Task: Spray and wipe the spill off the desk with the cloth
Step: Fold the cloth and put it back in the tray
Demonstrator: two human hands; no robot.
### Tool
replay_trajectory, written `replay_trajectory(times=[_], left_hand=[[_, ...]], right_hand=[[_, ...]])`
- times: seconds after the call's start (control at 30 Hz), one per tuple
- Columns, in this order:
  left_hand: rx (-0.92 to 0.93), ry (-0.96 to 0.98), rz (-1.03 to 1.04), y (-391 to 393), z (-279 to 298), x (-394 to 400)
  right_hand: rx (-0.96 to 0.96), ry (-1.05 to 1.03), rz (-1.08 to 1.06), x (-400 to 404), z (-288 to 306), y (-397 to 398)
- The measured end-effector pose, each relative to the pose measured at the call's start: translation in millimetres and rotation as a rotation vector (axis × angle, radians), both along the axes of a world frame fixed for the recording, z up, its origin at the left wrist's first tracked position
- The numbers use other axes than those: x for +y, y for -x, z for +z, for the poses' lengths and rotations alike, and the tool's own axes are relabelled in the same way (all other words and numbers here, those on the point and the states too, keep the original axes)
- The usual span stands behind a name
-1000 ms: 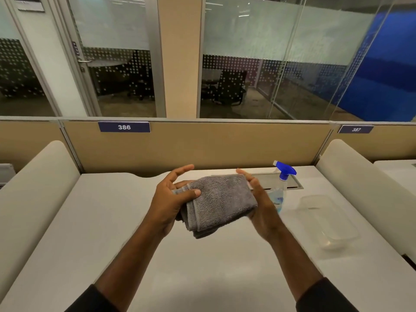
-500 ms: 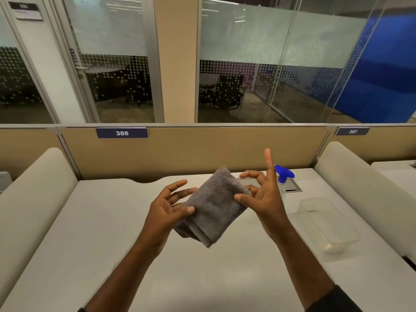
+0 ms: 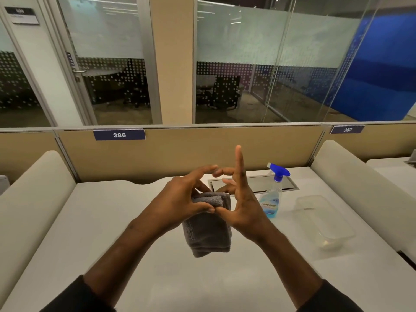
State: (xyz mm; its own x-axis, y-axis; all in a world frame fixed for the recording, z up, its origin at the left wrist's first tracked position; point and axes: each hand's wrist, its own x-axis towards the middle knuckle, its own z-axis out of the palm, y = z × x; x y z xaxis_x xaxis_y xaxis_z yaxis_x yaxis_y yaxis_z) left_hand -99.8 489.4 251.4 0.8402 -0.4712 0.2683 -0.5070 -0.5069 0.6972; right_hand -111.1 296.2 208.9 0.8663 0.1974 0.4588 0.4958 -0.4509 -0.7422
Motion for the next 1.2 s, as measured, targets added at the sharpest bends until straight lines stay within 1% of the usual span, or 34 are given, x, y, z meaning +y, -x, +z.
replay_trajectory(times=[0.1,0.2,0.3,0.37,0.47,0.57,0.67,0.77,0.9,1.03,1.2], left_hand=[[-0.018,0.106,0.013,0.5,-6.8,-1.8],[-0.043,0.241,0.064,3.3,-12.8,-2.5],[-0.074,0.357,0.116,4.2,-13.2,0.8],[-0.08,0.414,0.133,3.9,-12.7,2.7],[-0.066,0.491,0.131,3.3,-13.5,1.8],[-0.047,0.571,0.122,3.2,-15.8,-0.9],[-0.016,0.652,0.113,3.4,-19.0,-1.1],[0.001,0.683,0.13,0.9,-24.6,0.6],[0.043,0.727,0.165,-4.8,-36.3,1.2],[0.108,0.75,0.161,-11.7,-48.5,-5.8],[0.179,0.765,0.13,-20.7,-59.2,-27.6]], right_hand=[[0.043,-0.159,-0.067,-10.9,-7.1,5.8],[0.135,-0.374,-0.119,-29.8,-30.4,16.5],[0.328,-0.633,-0.116,-37.6,-72.1,35.2],[0.43,-0.724,-0.089,-33.4,-94.2,45.9],[0.51,-0.729,-0.095,-23.6,-103.0,51.4],[0.534,-0.709,-0.118,-16.6,-91.3,43.2],[0.419,-0.734,-0.153,-15.0,-77.6,38.1],[0.323,-0.741,-0.191,-17.2,-64.7,39.3],[0.217,-0.685,-0.293,-26.5,-54.9,41.5],[0.159,-0.634,-0.404,-41.3,-47.7,43.8],[0.167,-0.562,-0.441,-72.6,-34.5,45.1]])
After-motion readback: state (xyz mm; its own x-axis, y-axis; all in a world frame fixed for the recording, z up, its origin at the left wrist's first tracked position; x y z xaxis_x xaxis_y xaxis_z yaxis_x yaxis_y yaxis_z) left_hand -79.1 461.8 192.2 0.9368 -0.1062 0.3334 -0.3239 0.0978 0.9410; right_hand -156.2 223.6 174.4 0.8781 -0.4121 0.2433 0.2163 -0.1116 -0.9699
